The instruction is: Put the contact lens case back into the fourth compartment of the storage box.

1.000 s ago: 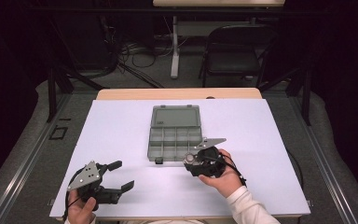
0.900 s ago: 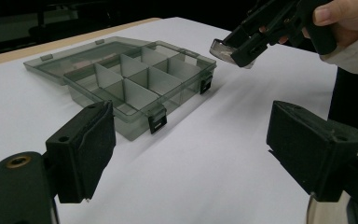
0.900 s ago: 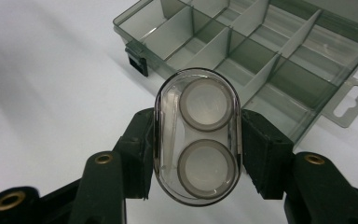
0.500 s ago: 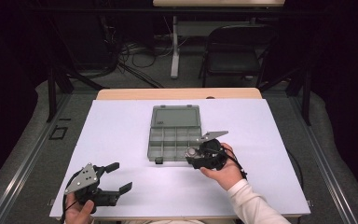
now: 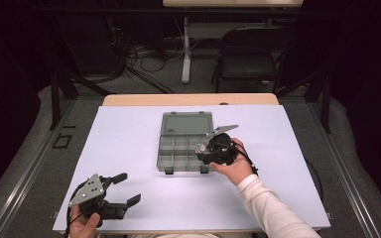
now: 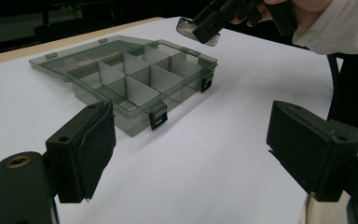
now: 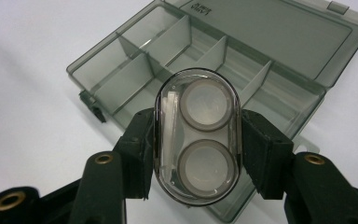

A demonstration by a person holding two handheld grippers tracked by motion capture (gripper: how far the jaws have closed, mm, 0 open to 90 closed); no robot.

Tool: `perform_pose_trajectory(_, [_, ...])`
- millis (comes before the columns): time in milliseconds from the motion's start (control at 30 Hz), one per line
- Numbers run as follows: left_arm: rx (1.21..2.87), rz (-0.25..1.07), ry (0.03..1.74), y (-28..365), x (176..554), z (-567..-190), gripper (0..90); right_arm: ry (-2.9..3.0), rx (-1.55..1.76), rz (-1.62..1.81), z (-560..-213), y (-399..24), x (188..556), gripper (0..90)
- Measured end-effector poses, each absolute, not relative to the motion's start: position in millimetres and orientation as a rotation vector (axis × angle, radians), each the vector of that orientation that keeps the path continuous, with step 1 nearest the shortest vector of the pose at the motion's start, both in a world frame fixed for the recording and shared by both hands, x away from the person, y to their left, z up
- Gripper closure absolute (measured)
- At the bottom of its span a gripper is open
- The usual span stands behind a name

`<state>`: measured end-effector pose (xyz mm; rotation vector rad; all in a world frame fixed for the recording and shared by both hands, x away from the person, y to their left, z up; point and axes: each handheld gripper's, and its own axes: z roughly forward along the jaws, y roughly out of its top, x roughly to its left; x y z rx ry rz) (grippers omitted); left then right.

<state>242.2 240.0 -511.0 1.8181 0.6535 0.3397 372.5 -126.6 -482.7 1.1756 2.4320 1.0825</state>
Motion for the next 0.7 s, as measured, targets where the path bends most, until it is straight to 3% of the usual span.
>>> perform_pose_trajectory(700, [1.82,0.338,0.646,239.5,243.4,-510.9,16.2,2.408,1.228,1.075,-479.4,-124.3,409.0,48.7])
